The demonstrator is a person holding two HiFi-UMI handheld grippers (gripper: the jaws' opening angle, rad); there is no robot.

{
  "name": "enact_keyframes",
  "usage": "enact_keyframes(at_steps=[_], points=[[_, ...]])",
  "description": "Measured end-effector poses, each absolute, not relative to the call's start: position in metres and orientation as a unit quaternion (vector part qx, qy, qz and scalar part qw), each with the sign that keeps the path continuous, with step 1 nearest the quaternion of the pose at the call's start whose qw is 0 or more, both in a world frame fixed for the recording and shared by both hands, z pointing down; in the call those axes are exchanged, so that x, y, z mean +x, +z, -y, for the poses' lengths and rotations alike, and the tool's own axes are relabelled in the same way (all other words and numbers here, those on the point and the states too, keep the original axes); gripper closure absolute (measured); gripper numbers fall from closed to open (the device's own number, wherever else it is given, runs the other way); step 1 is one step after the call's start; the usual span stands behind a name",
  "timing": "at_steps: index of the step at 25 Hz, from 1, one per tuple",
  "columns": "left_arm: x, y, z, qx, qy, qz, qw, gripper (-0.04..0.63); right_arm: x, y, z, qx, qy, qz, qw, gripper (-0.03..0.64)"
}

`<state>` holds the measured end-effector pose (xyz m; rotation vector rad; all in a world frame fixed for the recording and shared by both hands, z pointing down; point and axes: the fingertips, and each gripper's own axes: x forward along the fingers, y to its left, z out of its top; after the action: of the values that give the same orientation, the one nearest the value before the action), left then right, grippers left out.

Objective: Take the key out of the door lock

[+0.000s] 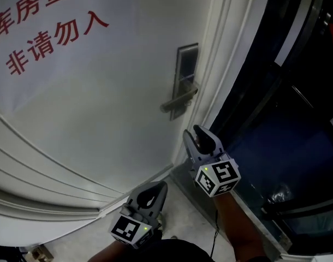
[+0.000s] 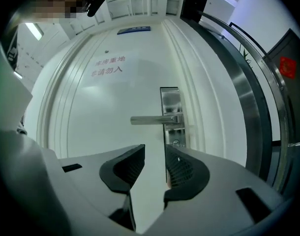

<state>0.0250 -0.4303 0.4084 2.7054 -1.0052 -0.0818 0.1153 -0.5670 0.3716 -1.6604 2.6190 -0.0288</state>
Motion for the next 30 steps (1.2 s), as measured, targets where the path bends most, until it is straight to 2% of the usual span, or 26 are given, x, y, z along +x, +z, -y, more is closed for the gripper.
enact_keyframes(at_steps=[14, 25, 30], points=[[0.019, 0.425, 0.477, 0.932, -0.007, 0.332, 0.147, 0.591, 0.125, 0.385, 0.667, -0.555, -0.003, -0.832, -0.017, 0.436], [0.018, 0.43, 0.493, 0.93, -0.002, 0.332, 0.154, 0.591, 0.127, 0.391, 0.689, -0.549, -0.018, -0.835, -0.035, 0.437], [0.018, 0.432, 0.495, 0.929, -0.001, 0.334, 0.157, 0.591, 0.128, 0.391, 0.69, -0.543, -0.02, -0.839, -0.036, 0.471]])
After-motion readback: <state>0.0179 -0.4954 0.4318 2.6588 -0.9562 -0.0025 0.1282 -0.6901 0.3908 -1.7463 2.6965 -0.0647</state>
